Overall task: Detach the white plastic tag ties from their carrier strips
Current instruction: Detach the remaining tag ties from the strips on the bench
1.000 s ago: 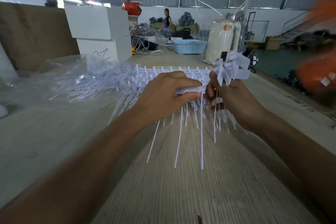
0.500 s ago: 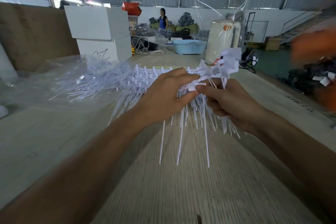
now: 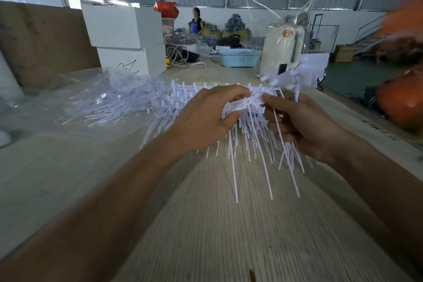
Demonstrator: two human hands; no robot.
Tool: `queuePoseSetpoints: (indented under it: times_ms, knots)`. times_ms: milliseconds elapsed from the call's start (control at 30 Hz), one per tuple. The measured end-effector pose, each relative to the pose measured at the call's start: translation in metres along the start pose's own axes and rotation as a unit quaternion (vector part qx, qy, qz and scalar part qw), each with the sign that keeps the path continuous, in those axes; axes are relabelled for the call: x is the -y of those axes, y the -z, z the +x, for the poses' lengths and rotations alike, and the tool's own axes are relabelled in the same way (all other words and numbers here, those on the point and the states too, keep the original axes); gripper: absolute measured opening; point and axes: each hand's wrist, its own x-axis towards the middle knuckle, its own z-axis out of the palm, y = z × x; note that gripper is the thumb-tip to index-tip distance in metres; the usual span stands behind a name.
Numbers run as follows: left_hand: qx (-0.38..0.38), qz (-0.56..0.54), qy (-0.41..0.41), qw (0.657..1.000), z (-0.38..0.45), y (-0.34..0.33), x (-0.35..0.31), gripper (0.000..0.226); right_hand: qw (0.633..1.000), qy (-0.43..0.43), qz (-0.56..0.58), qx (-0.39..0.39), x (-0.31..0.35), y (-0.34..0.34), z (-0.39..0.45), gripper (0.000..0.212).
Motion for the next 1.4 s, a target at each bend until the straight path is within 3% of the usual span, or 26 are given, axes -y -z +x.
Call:
queuePoseSetpoints:
  times_ms: [100, 200, 300, 433, 667, 767, 900, 1000, 1167, 1400]
  knots:
    - [-0.031, 0.016, -0.003, 0.999, 0.0, 0.0, 0.002, 0.029, 1.0, -0.001, -0.008, 0.021, -0.004, -0.003, 0.0, 0.027]
    - [-0.042, 0.025, -0.026, 0.998, 0.0, 0.002, 0.005, 0.024, 0.991, 0.055, -0.121, 0.017, -0.006, -0.004, -0.002, 0.029]
    - [-0.034, 0.024, -0.04, 0.998, 0.0, 0.002, 0.007, 0.021, 0.948, 0.152, -0.278, -0.029, -0.006, -0.003, 0.0, 0.037]
    - [-0.048, 0.001, -0.056, 0.997, 0.001, 0.002, 0.006, 0.016, 0.907, 0.226, -0.354, -0.038, -0.007, 0.001, 0.002, 0.037]
    - [-0.035, -0.037, -0.025, 0.998, 0.003, 0.001, 0.007, 0.012, 0.846, 0.237, -0.475, -0.049, -0.004, 0.004, 0.003, 0.052]
    - [-0.034, -0.062, -0.01, 0.997, 0.003, 0.002, 0.005, 0.013, 0.837, 0.258, -0.479, -0.058, -0.004, 0.005, 0.003, 0.046]
    - [-0.023, -0.089, 0.029, 0.995, 0.004, 0.004, 0.002, 0.015, 0.803, 0.358, -0.475, -0.042, -0.005, 0.001, 0.0, 0.02]
    - [-0.038, -0.083, 0.039, 0.995, 0.003, 0.005, -0.001, 0.007, 0.854, 0.277, -0.436, -0.056, -0.01, 0.006, 0.006, 0.029]
    - [-0.061, -0.085, 0.025, 0.994, 0.003, 0.004, -0.003, 0.013, 0.877, 0.204, -0.425, -0.098, -0.005, 0.011, 0.004, 0.043]
    - [-0.036, 0.018, -0.027, 0.999, 0.001, 0.007, 0.008, 0.023, 0.938, 0.178, -0.295, -0.03, -0.001, 0.005, -0.003, 0.03]
